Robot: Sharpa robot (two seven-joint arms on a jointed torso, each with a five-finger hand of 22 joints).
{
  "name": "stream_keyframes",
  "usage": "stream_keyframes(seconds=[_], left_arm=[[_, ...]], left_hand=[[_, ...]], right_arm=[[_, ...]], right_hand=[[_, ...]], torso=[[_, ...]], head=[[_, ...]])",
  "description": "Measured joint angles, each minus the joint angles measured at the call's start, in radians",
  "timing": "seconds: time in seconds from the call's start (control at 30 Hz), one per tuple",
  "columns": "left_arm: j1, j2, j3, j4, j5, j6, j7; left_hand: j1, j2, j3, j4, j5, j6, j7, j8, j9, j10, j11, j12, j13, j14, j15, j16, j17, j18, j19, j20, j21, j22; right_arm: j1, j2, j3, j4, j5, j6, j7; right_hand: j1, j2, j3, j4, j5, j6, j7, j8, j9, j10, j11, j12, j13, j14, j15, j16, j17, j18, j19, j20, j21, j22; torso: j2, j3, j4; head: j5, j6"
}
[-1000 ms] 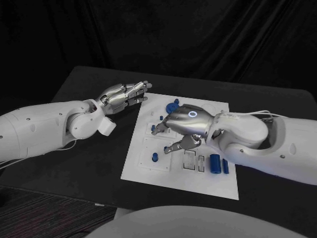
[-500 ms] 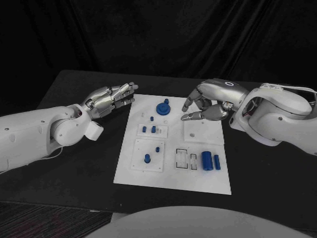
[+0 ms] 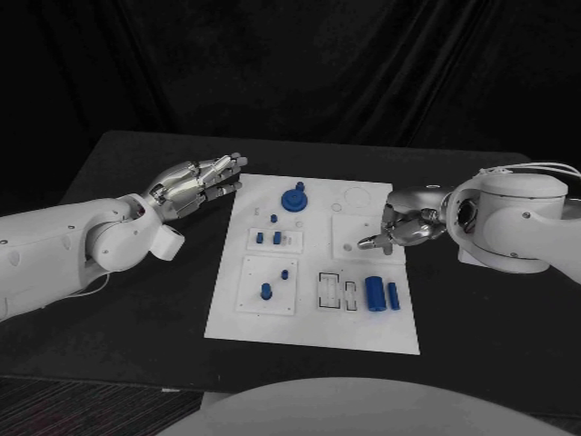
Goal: Assemble the parts on the task board
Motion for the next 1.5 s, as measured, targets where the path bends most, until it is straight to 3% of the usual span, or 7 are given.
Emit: stream_keyframes(seconds=[0.03,0.2,0.37,0.57,0.87,1.13,1.5], left_arm=[[-0.001,0.000,0.000,0.000,0.000,-0.001,0.001],[-0.002,-0.001,0.000,0.003,0.000,-0.006,0.011],[-0.002,-0.001,0.000,0.004,0.000,-0.013,0.025],[-0.003,-0.001,0.000,0.006,0.000,-0.019,0.039],[-0.003,-0.004,0.000,0.006,0.000,-0.020,0.046],[-0.003,-0.004,0.000,0.005,0.000,-0.020,0.046],[-0.004,-0.003,0.000,0.004,0.000,-0.019,0.044]], left_hand=[[0.001,-0.001,0.000,0.000,0.001,0.005,0.001,0.003,0.001,0.002,0.002,0.000,0.000,0.000,0.000,0.000,0.000,0.000,0.000,0.000,0.000,0.000],[0.009,-0.009,0.010,-0.004,0.022,0.036,0.004,0.016,0.004,0.010,0.010,0.005,0.002,0.000,0.000,0.000,0.000,0.000,0.004,0.004,0.005,0.008],[0.033,-0.011,0.021,-0.015,0.052,0.043,0.004,0.021,0.004,0.013,0.013,0.009,0.003,0.000,0.000,0.000,-0.001,0.000,0.004,0.004,0.005,0.008],[0.034,-0.010,0.019,-0.019,0.059,0.043,0.004,0.021,0.004,0.013,0.013,0.009,0.003,0.000,0.000,0.000,-0.001,0.000,0.004,0.004,0.005,0.008],[0.034,-0.010,0.022,-0.022,0.058,0.043,0.004,0.021,0.004,0.013,0.013,0.009,0.003,0.000,0.000,0.000,-0.001,0.000,0.004,0.004,0.004,0.008],[0.034,-0.010,0.022,-0.022,0.058,0.043,0.004,0.021,0.004,0.013,0.013,0.008,0.003,0.000,0.000,0.000,0.000,0.000,0.004,0.004,0.004,0.008],[0.034,-0.010,0.022,-0.022,0.058,0.043,0.004,0.021,0.004,0.013,0.013,0.008,0.003,0.000,0.000,0.000,0.000,0.000,0.004,0.004,0.004,0.007]], right_arm=[[-0.001,-0.002,0.000,0.004,0.003,0.015,-0.022],[-0.003,-0.007,0.000,0.014,0.011,0.069,-0.099],[-0.013,-0.016,0.001,0.028,0.020,0.101,-0.159],[-0.030,-0.022,0.001,0.047,0.053,0.116,-0.208],[-0.056,-0.017,0.000,0.067,0.092,0.110,-0.244],[-0.080,0.000,0.000,0.064,0.106,0.090,-0.256],[-0.103,0.024,0.000,0.040,0.113,0.064,-0.262]], right_hand=[[0.000,0.000,0.000,0.000,0.000,0.007,-0.005,0.008,0.013,0.000,0.000,0.000,0.000,0.000,0.000,0.000,0.000,-0.015,0.002,-0.002,0.034,0.000],[0.003,-0.003,0.007,-0.001,0.008,0.015,-0.014,0.019,0.048,0.000,-0.007,0.000,0.000,0.003,-0.003,0.000,0.000,-0.014,0.004,-0.004,0.097,0.000],[0.037,-0.017,0.022,-0.010,0.057,0.015,-0.014,0.020,0.076,-0.003,-0.010,0.000,0.000,0.003,-0.003,0.000,0.000,-0.014,0.004,-0.003,0.084,0.000],[0.047,-0.022,0.023,-0.011,0.056,0.002,-0.008,0.005,0.079,-0.003,-0.010,0.000,0.000,0.003,-0.003,0.000,0.000,-0.014,0.004,-0.003,0.084,0.000],[0.055,-0.032,0.025,-0.008,-0.008,-0.008,0.002,-0.028,0.080,-0.003,-0.010,0.000,0.000,0.003,-0.003,0.000,0.000,-0.014,0.004,-0.003,0.096,0.000],[0.002,-0.055,0.032,-0.001,-0.083,-0.008,0.002,-0.052,0.087,0.000,-0.007,0.000,0.000,0.003,-0.003,0.000,0.000,-0.014,0.003,-0.003,0.102,0.000],[-0.017,-0.065,0.034,0.000,-0.089,-0.019,0.013,-0.068,0.088,0.000,-0.006,0.000,-0.001,0.003,-0.003,0.000,0.000,-0.014,0.003,-0.003,0.102,0.001]], torso=[[0.000,0.0000,-0.0004],[0.000,0.0000,-0.0007],[-0.001,-0.0005,-0.0006],[-0.001,-0.0012,0.0001],[-0.002,-0.0019,-0.0001],[-0.001,-0.0018,-0.0002],[-0.002,-0.0018,-0.0001]], head=[[0.000,0.000],[-0.003,0.000],[-0.005,0.000],[-0.003,0.000],[-0.005,0.000],[-0.003,0.000],[-0.002,0.000]])
